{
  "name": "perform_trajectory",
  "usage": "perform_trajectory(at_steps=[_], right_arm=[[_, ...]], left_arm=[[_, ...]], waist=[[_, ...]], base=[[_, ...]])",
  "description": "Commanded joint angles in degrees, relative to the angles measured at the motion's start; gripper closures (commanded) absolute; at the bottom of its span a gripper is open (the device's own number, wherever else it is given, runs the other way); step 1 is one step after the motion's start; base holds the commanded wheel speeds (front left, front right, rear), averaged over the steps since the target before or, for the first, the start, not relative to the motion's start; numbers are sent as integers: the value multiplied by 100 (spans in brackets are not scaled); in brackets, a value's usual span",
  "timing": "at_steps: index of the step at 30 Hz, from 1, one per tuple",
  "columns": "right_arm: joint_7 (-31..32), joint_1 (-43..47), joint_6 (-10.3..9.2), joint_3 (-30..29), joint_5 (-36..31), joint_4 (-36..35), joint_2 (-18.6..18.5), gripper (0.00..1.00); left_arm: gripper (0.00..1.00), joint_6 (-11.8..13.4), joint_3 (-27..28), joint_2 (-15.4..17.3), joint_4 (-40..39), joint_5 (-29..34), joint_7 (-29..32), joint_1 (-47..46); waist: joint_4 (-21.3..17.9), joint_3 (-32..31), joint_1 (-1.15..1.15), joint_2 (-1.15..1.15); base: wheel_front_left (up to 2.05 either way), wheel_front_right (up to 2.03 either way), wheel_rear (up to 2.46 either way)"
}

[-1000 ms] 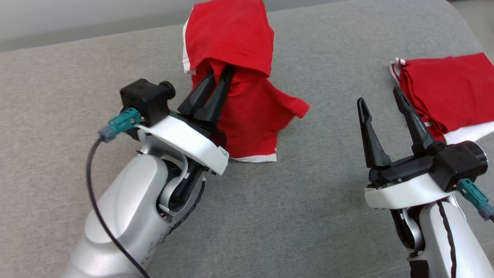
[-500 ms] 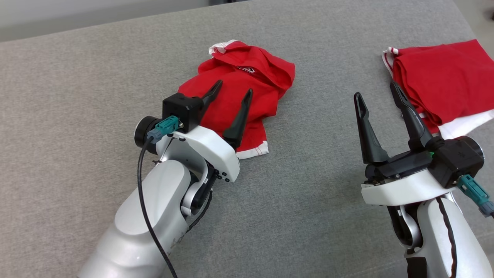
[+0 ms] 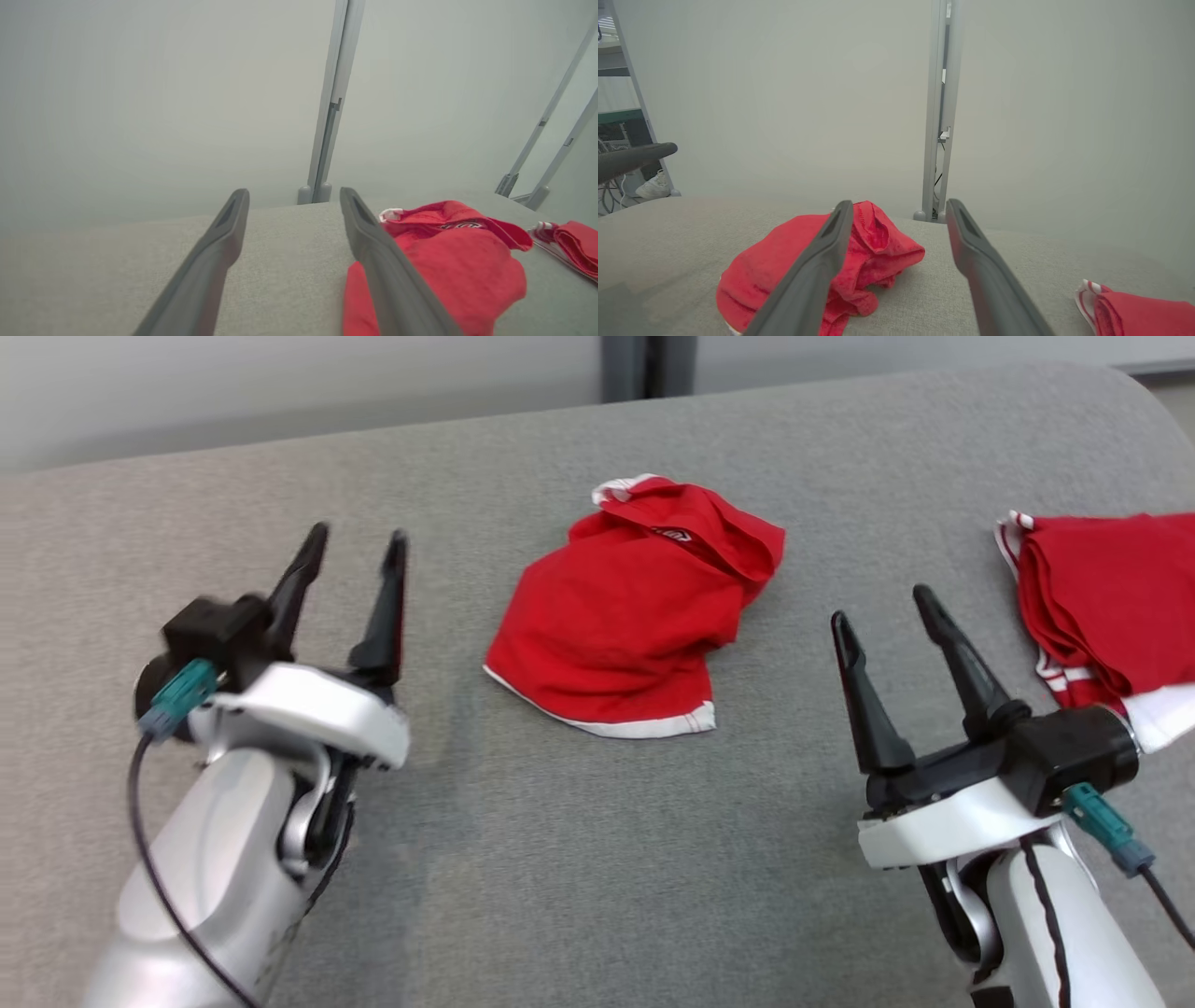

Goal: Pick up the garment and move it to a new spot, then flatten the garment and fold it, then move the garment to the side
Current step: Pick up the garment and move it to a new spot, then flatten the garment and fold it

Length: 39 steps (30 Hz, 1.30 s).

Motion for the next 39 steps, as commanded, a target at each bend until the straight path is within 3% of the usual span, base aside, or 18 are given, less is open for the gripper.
perform_trajectory(at_steps=[1, 6, 8, 17, 25, 39], right_arm=[[-33, 86, -2, 22, -65, 85, -27, 0], [-33, 228, -2, 8, -51, 273, -74, 0], [-33, 283, -2, -40, -49, 289, -66, 0], [-32, 468, -2, -123, -25, 339, -81, 0], [13, 473, -2, -138, 38, 709, -67, 0], [322, 78, -2, -97, 220, 1951, -31, 0]], left_arm=[[0, 4, 132, 71, -85, 49, -35, 213], [0, 131, 877, 261, -845, 612, -40, 973], [0, 184, 1156, 128, -1227, 884, -37, 1387], [0, -410, 1931, -652, -1796, 1551, -39, 2382], [0, -766, 2256, -956, -1660, 1848, -39, 2467], [0, -980, 2288, -1079, -1413, 2047, -40, 2329]], waist=[[177, -139, 0, 0], [428, -289, 0, 0], [508, -341, 0, 0], [820, -450, 0, 0], [931, -442, 0, 0], [1220, -218, 0, 0]], base=[[0, 0, 0], [0, 0, 0], [0, 0, 0], [0, 0, 0], [0, 0, 0], [0, 0, 0]])
